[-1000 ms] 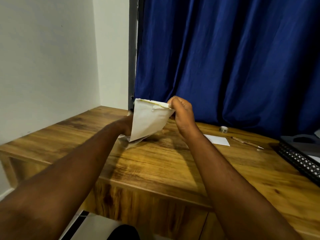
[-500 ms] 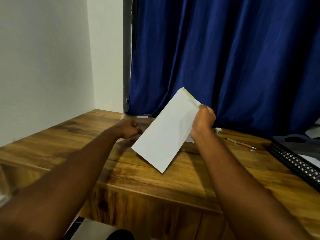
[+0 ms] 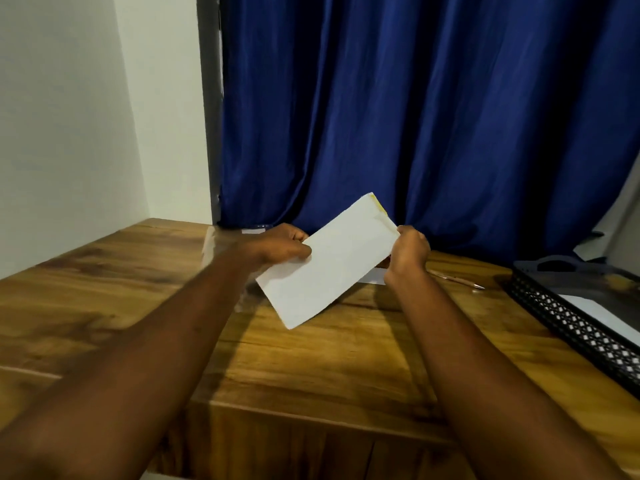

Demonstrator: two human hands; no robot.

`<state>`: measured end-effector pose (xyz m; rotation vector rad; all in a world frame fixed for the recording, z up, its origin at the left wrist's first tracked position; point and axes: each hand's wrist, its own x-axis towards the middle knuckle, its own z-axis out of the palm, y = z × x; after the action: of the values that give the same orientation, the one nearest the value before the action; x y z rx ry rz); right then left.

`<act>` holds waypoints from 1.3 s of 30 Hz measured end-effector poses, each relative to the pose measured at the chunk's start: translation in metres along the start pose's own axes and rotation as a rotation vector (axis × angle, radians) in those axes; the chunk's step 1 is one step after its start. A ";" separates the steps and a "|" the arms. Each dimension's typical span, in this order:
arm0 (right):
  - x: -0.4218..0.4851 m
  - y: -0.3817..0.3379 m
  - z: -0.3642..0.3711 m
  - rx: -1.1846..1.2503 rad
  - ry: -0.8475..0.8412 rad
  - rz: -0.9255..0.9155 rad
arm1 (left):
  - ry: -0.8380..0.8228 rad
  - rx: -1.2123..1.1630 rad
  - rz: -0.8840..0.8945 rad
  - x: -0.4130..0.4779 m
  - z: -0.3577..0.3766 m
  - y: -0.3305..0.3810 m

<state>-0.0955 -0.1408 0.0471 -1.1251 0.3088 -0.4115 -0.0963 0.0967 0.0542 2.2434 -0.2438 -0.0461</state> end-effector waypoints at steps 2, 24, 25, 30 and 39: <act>0.009 -0.002 -0.011 0.006 -0.044 0.052 | 0.099 0.082 0.002 0.016 0.004 0.004; 0.065 0.034 -0.048 -0.787 -0.330 -0.054 | 0.264 0.640 0.301 0.081 0.094 -0.007; 0.066 0.034 -0.047 -0.737 -0.344 -0.033 | 0.201 0.646 0.335 0.080 0.100 -0.004; 0.070 0.035 -0.050 -0.629 -0.394 0.039 | 0.033 0.727 0.462 0.073 0.117 0.003; 0.077 0.033 -0.051 -0.596 -0.397 0.051 | 0.037 0.706 0.485 0.078 0.118 -0.003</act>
<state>-0.0443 -0.2054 -0.0065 -1.7441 0.1064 -0.0360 -0.0334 -0.0068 -0.0187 2.8006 -0.8896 0.3977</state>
